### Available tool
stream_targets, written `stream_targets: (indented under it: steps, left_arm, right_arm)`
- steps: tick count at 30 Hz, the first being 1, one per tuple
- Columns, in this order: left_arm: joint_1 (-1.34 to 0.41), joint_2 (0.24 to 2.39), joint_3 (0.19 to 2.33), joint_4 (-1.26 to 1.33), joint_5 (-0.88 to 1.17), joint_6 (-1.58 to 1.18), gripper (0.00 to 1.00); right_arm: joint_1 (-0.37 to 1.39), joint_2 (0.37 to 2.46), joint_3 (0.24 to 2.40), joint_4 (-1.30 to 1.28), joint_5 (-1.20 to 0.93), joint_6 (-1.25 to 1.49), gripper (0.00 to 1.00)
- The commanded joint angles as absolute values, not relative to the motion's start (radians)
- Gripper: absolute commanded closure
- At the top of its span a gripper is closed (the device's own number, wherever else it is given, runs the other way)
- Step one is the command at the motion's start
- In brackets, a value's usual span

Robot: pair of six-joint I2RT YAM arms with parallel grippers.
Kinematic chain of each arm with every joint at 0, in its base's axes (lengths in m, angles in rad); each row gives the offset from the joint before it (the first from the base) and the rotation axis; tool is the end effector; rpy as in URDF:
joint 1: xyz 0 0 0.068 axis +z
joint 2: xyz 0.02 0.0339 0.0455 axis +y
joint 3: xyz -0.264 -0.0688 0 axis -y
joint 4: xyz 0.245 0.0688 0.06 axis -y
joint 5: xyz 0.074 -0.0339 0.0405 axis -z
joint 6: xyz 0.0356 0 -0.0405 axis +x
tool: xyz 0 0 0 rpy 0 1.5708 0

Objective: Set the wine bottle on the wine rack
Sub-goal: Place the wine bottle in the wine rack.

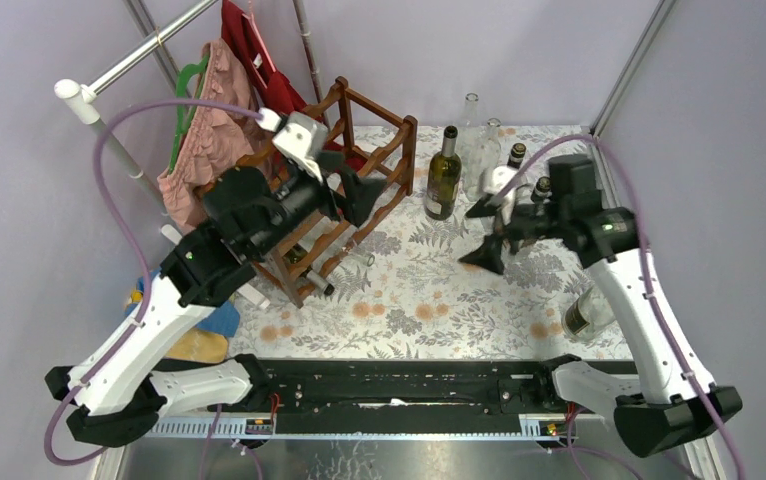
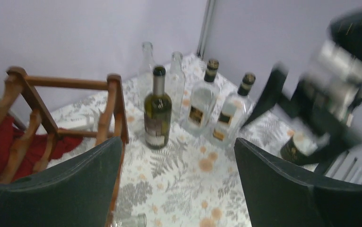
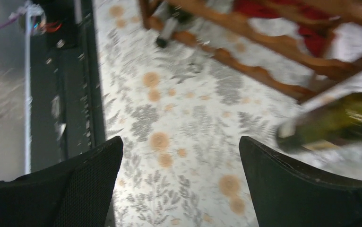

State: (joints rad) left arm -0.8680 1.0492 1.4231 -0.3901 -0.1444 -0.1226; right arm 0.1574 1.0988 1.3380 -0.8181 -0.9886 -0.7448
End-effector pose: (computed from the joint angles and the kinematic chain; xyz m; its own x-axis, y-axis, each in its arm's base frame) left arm 0.1357 -0.1522 0.4860 -0.0914 -0.0794 -0.9926 0.6558 0.7453 -0.1200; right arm 0.1949 0.0610 0.4138 0.1292 -0.3569 -0.9252 -0.9373 0.2606 -0.2314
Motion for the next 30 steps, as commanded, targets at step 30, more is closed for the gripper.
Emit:
stream_targets:
  steps: [30]
  left_arm:
    - [-0.643, 1.208, 1.646, -0.353, -0.173, -0.103, 0.03]
  right_arm:
    - [0.818, 1.721, 0.904, 0.602, -0.232, 0.058, 0.19]
